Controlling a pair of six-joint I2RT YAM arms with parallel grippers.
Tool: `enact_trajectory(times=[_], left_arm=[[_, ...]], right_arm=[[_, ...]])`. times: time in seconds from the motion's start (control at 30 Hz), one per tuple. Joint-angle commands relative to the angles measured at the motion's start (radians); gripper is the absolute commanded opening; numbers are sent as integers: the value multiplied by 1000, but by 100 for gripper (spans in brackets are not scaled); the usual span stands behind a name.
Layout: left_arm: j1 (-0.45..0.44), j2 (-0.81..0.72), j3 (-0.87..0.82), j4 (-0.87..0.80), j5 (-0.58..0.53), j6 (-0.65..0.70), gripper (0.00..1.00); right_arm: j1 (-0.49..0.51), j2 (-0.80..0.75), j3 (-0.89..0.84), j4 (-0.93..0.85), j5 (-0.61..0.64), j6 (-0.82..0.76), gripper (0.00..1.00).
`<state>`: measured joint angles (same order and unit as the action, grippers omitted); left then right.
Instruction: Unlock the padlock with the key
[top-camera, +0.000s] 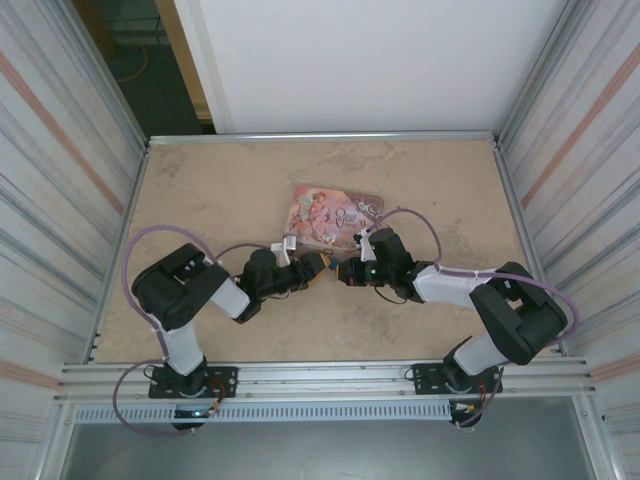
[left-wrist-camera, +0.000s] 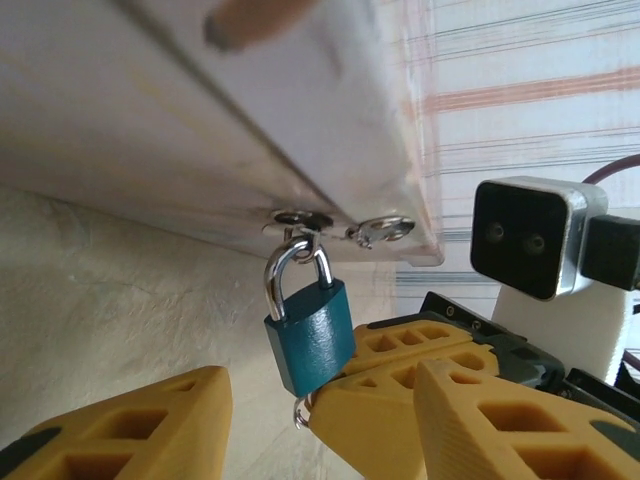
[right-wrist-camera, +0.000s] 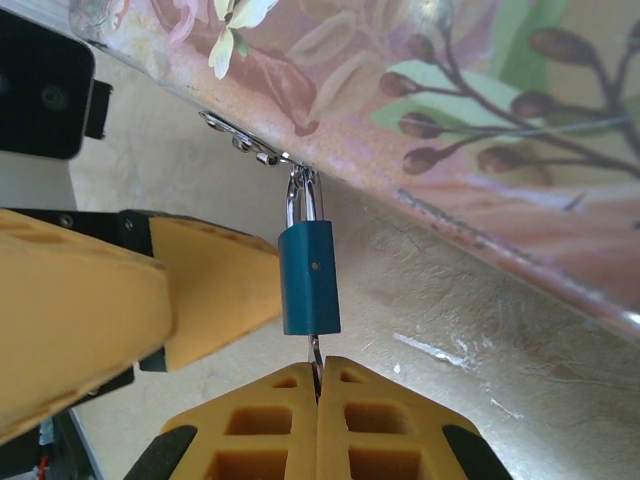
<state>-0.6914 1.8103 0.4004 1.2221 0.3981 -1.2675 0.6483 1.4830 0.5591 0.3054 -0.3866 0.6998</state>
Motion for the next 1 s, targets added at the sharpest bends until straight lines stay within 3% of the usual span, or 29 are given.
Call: enact_trajectory(times=[0.0,0.97], left_arm=[[-3,21,19,66,-35,-41,50],[-31,121,96,105,-42,-171,30]], right_arm=[[4,-29,34,28,-30,25,0],[-12,-20,41,47,-72,62,0]])
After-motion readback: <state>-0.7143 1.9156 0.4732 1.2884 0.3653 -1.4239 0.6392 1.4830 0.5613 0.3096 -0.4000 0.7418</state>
